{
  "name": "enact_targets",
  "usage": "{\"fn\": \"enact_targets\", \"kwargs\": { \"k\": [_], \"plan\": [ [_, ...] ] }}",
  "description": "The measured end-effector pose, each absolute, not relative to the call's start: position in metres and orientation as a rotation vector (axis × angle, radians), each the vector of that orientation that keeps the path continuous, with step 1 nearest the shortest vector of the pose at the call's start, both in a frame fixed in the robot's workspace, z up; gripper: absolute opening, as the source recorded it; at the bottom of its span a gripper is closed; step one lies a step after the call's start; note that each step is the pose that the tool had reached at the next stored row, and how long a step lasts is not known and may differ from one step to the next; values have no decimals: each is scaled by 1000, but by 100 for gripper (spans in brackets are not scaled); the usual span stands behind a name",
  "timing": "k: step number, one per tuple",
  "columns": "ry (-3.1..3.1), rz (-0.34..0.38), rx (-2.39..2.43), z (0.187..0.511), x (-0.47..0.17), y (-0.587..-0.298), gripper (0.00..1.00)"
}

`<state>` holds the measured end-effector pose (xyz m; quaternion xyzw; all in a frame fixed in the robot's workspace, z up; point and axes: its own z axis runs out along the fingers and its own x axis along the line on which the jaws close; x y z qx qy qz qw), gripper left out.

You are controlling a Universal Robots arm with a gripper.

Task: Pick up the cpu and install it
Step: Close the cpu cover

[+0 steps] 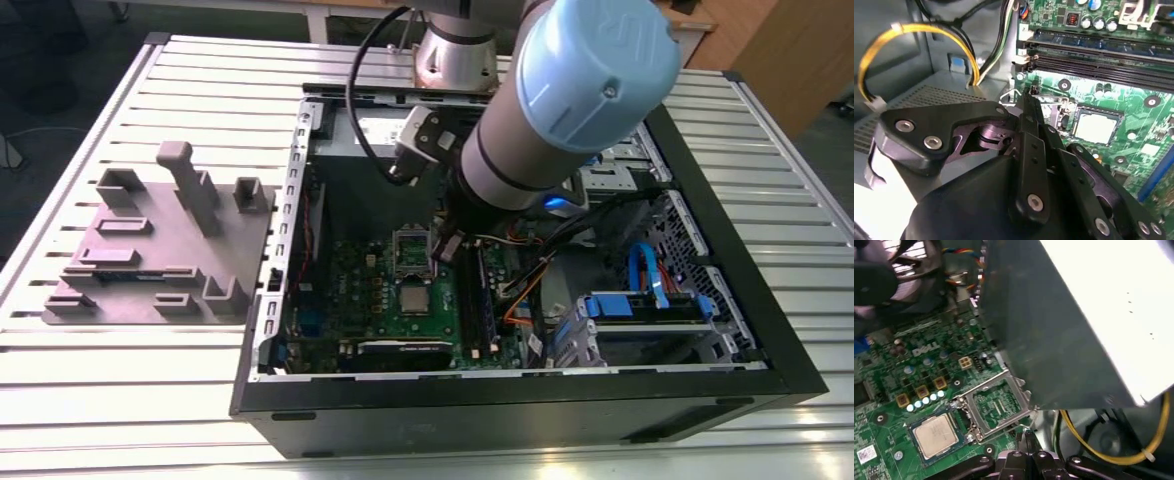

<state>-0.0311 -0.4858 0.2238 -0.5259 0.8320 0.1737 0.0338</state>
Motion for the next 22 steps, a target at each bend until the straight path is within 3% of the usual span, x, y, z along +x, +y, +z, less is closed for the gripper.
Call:
{"fn": "enact_targets", "kwargs": {
  "k": [6, 22],
  "plan": [
    [2540, 532, -1644, 219, -28, -480, 11],
    [2485, 618, -1618, 199, -28, -471, 11]
  ]
}}
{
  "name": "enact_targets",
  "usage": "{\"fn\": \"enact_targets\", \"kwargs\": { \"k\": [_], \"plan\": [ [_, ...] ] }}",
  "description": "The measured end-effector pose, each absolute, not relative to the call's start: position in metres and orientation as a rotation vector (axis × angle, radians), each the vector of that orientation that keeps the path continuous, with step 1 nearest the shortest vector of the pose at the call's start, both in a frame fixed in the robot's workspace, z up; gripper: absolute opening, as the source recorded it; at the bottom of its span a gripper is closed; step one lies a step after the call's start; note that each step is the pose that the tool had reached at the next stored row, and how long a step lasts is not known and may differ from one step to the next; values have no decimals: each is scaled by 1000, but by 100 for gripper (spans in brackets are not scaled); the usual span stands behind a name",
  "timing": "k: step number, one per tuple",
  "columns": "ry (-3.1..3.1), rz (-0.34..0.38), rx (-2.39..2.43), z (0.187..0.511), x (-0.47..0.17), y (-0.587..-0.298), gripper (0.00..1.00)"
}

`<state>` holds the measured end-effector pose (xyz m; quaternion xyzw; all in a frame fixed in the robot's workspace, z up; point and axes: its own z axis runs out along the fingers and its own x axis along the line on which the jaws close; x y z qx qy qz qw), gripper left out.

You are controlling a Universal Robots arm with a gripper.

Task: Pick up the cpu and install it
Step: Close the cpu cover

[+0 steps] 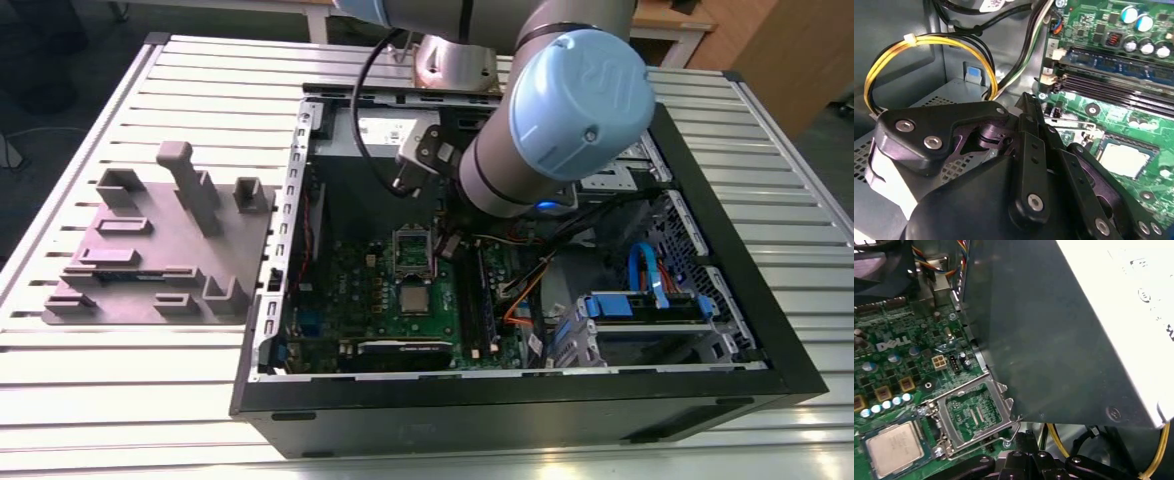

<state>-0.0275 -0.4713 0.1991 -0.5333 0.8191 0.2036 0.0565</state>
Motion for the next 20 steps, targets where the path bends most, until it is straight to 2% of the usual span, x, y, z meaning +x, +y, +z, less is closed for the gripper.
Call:
{"fn": "enact_targets", "kwargs": {
  "k": [15, 20],
  "plan": [
    [2469, 641, -1610, 186, -29, -469, 11],
    [2493, 603, -1622, 187, -29, -468, 11]
  ]
}}
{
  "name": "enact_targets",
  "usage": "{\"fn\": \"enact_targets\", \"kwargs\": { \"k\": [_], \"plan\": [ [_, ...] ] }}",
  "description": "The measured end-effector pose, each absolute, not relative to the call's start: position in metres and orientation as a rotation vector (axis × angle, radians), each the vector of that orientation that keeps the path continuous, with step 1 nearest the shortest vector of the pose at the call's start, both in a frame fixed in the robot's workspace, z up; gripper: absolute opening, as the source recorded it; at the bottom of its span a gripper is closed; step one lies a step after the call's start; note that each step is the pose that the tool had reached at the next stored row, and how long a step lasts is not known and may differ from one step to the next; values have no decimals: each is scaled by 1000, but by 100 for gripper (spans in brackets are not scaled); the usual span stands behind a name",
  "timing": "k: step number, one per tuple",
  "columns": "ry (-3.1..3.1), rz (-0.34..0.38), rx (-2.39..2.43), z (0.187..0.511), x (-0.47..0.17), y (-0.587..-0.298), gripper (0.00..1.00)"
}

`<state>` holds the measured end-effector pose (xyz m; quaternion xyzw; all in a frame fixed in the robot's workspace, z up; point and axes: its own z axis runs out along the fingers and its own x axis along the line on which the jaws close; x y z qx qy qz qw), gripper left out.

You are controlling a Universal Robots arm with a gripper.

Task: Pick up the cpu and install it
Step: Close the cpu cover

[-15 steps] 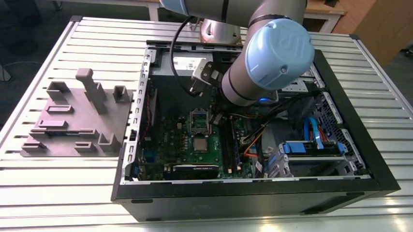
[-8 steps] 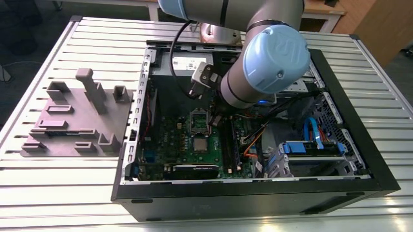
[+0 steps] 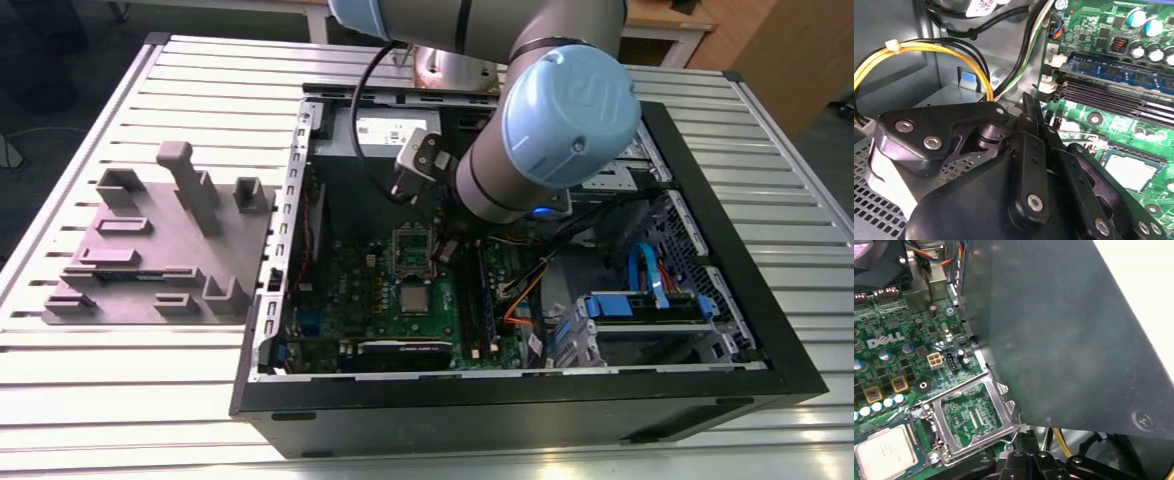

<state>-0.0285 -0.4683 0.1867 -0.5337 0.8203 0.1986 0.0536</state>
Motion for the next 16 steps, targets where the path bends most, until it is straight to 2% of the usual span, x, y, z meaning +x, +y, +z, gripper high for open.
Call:
{"fn": "enact_targets", "kwargs": {
  "k": [16],
  "plan": [
    [2521, 557, -1635, 197, -29, -466, 11]
  ]
}}
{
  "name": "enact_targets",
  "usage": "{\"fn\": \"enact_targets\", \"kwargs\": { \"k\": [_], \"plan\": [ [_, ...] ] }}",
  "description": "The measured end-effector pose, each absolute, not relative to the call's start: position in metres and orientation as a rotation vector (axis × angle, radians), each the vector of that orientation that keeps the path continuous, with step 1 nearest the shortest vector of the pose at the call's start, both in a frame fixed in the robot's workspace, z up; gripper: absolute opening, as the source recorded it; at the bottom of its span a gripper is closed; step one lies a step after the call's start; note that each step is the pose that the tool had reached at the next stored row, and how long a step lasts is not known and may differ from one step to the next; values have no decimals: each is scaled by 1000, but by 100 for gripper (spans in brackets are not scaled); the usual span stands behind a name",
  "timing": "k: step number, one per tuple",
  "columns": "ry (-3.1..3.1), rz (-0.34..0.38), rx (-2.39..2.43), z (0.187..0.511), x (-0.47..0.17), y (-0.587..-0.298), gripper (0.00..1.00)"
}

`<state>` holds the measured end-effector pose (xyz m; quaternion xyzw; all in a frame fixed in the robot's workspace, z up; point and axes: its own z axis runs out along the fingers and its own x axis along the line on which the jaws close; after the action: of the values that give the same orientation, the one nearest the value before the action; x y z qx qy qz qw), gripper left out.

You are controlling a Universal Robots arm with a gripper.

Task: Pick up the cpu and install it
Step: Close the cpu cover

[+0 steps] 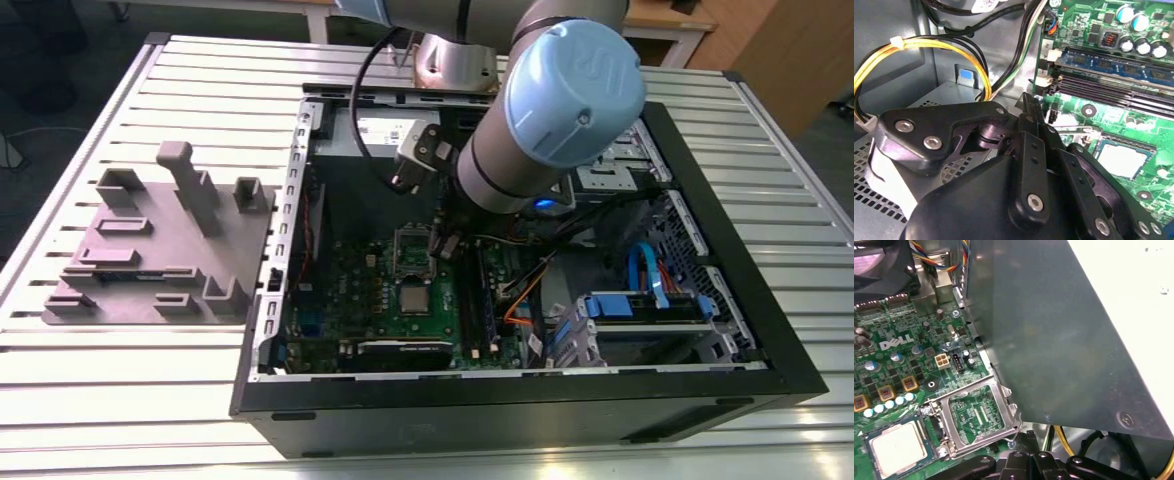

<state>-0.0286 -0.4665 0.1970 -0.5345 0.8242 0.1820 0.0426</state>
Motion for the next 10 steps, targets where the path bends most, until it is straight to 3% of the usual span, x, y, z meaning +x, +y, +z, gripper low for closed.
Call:
{"fn": "enact_targets", "kwargs": {
  "k": [10],
  "plan": [
    [2540, 525, -1644, 206, -29, -466, 11]
  ]
}}
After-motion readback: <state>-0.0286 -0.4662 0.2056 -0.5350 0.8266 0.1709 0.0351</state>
